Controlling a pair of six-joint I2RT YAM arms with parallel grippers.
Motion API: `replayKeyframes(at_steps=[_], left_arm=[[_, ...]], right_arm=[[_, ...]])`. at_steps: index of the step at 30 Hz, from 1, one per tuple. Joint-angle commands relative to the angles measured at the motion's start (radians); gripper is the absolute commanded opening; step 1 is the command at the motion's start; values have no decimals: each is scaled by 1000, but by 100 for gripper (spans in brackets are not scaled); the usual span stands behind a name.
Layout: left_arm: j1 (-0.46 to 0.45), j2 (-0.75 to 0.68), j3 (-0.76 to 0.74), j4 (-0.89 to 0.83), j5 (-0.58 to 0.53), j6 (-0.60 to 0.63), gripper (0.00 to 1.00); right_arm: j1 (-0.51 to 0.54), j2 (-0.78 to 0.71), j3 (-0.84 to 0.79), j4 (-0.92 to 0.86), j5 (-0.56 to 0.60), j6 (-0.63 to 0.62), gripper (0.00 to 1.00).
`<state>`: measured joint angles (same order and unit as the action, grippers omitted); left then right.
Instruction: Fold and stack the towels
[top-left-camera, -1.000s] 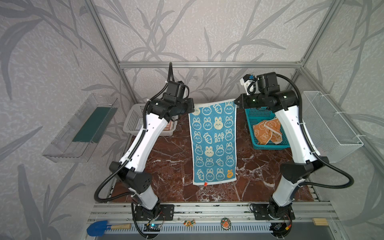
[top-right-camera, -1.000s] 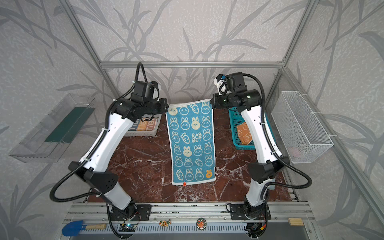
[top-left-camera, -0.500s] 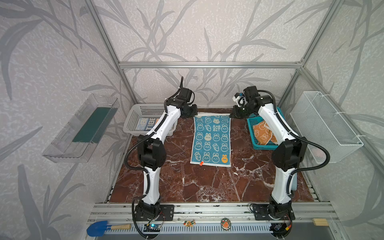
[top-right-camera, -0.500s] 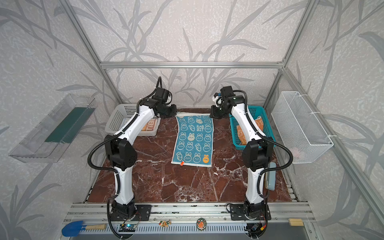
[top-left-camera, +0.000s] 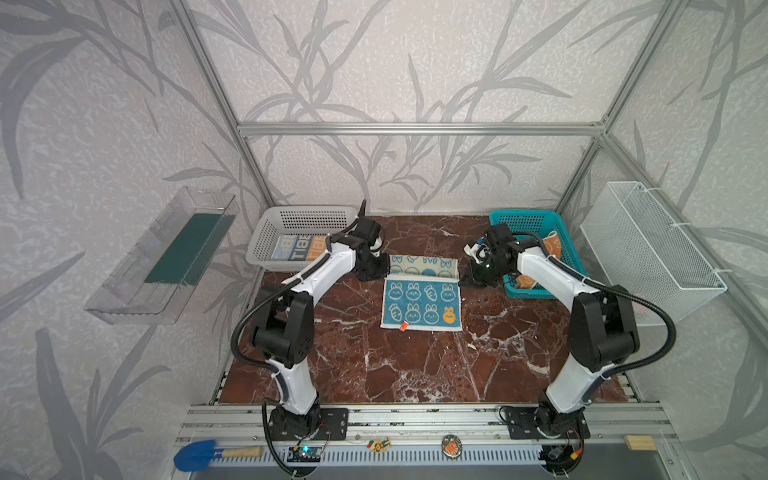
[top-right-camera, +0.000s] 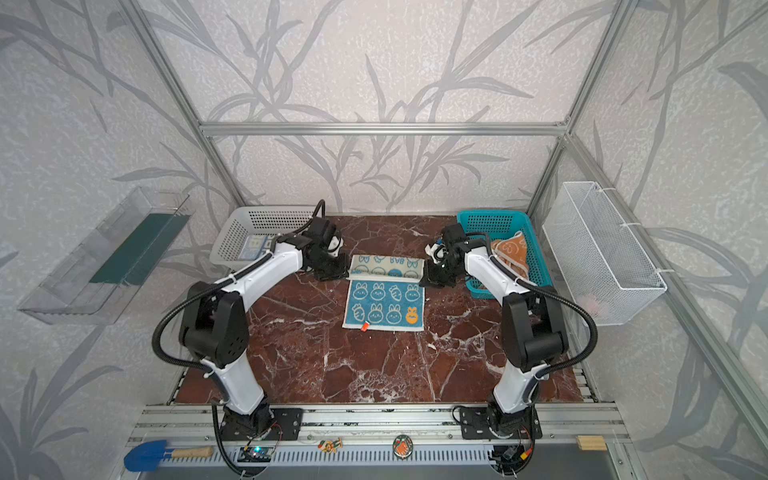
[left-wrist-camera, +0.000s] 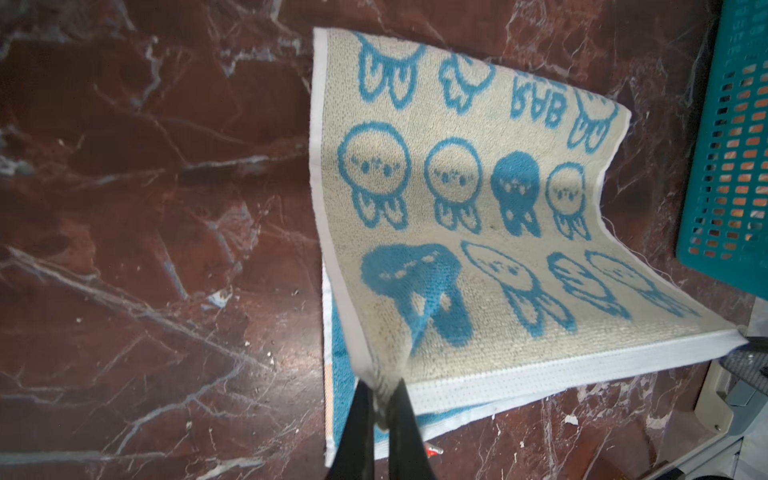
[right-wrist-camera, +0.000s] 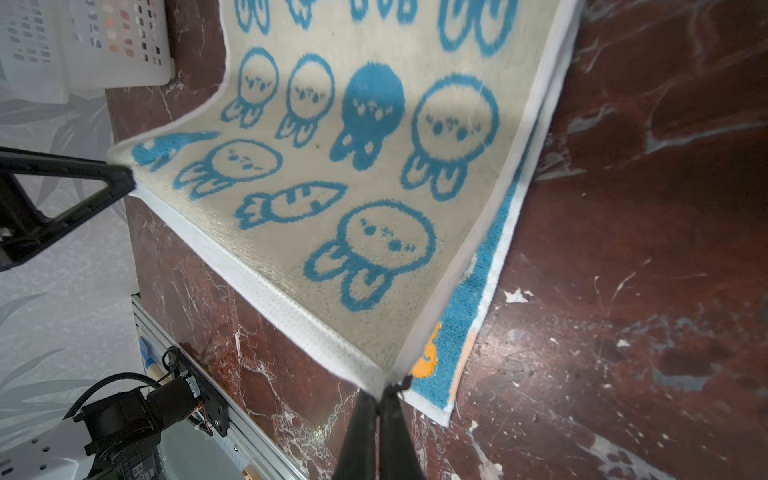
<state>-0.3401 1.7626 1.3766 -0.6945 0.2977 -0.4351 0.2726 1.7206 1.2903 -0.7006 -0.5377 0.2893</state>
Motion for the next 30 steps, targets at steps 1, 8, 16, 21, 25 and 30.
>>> replayKeyframes(at_steps=[1, 8, 16, 21, 25, 30], left_arm=[[6, -83, -103, 60, -25, -48, 0], [-13, -154, -295, 135, 11, -91, 0], [-17, -120, -391, 222, 31, -131, 0], [-17, -68, -337, 206, 51, -127, 0], [-17, -114, -281, 147, 30, -110, 0], [-23, -206, -264, 99, 29, -113, 0]], right_arm=[[0, -72, -75, 18, 28, 15, 0], [20, -115, -248, 77, 49, 30, 0], [20, -37, -307, 156, 31, 69, 0], [20, 3, -254, 138, 22, 70, 0], [20, -68, -198, 78, 35, 60, 0], [26, -148, -175, 18, 48, 47, 0]])
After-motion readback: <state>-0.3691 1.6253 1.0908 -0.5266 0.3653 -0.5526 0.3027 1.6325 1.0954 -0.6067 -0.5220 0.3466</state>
